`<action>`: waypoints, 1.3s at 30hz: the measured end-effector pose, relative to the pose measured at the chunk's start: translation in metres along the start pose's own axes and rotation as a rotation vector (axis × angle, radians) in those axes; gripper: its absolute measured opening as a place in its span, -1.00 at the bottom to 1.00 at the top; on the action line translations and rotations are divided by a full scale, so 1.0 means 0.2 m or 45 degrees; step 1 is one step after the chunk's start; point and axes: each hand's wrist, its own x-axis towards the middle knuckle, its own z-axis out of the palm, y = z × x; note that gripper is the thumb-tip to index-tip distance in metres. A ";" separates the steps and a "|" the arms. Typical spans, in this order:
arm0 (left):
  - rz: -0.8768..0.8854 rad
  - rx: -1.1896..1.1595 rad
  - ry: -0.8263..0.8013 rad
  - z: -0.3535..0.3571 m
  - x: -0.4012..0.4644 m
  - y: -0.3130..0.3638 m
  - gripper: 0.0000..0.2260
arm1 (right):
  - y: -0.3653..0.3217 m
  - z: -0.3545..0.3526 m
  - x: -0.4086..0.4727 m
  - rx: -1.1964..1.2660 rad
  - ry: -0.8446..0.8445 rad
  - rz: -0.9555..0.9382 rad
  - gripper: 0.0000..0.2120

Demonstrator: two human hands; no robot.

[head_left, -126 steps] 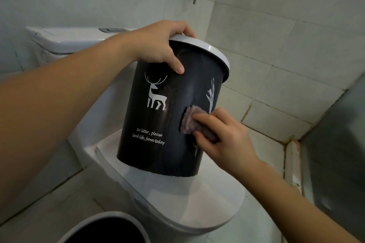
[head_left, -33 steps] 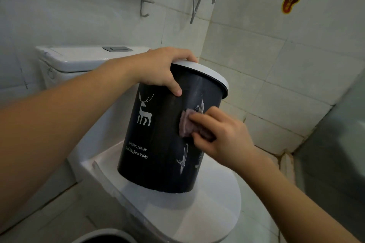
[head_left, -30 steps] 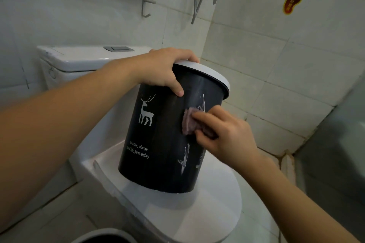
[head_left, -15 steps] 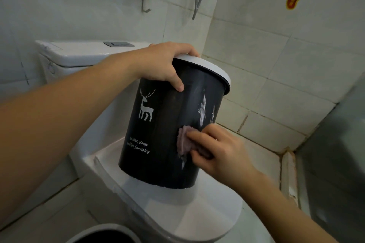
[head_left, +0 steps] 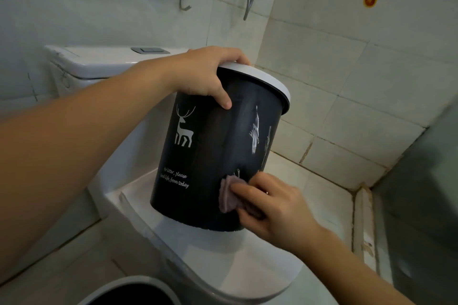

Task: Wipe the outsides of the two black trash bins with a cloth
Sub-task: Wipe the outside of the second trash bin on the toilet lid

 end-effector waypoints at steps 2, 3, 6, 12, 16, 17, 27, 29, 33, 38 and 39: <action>0.001 -0.001 0.005 0.00 0.00 0.00 -0.38 | 0.02 -0.01 0.03 -0.031 0.036 0.021 -0.73; 0.002 -0.001 0.009 0.00 0.00 0.00 -0.38 | 0.03 -0.02 0.06 -0.038 0.082 0.082 -0.71; 0.005 -0.005 0.007 0.01 0.01 0.00 -0.38 | 0.07 -0.06 0.17 -0.042 0.229 0.321 -0.67; -0.011 -0.015 0.021 0.00 0.02 -0.02 -0.37 | 0.02 -0.02 0.08 -0.011 0.088 0.164 -0.69; -0.012 -0.025 0.016 0.00 0.02 -0.02 -0.38 | -0.02 0.01 -0.03 0.026 -0.080 -0.026 -0.75; -0.010 -0.024 0.015 0.00 0.02 -0.02 -0.38 | -0.01 0.01 -0.03 0.015 -0.071 -0.037 -0.75; 0.000 -0.033 0.016 0.00 0.01 -0.01 -0.39 | 0.03 -0.01 0.07 0.026 0.149 0.214 -0.68; 0.005 -0.042 0.013 -0.01 0.00 -0.02 -0.39 | -0.01 0.02 -0.01 0.061 0.032 0.073 -0.70; 0.005 -0.045 0.002 -0.01 0.00 -0.01 -0.39 | -0.02 0.01 -0.05 0.046 -0.071 -0.068 -0.76; 0.003 -0.041 0.022 0.00 0.01 -0.02 -0.38 | 0.08 -0.03 0.09 -0.044 0.148 0.256 -0.69; 0.003 -0.036 0.022 0.00 0.01 -0.01 -0.38 | 0.08 -0.03 0.10 -0.049 0.155 0.269 -0.68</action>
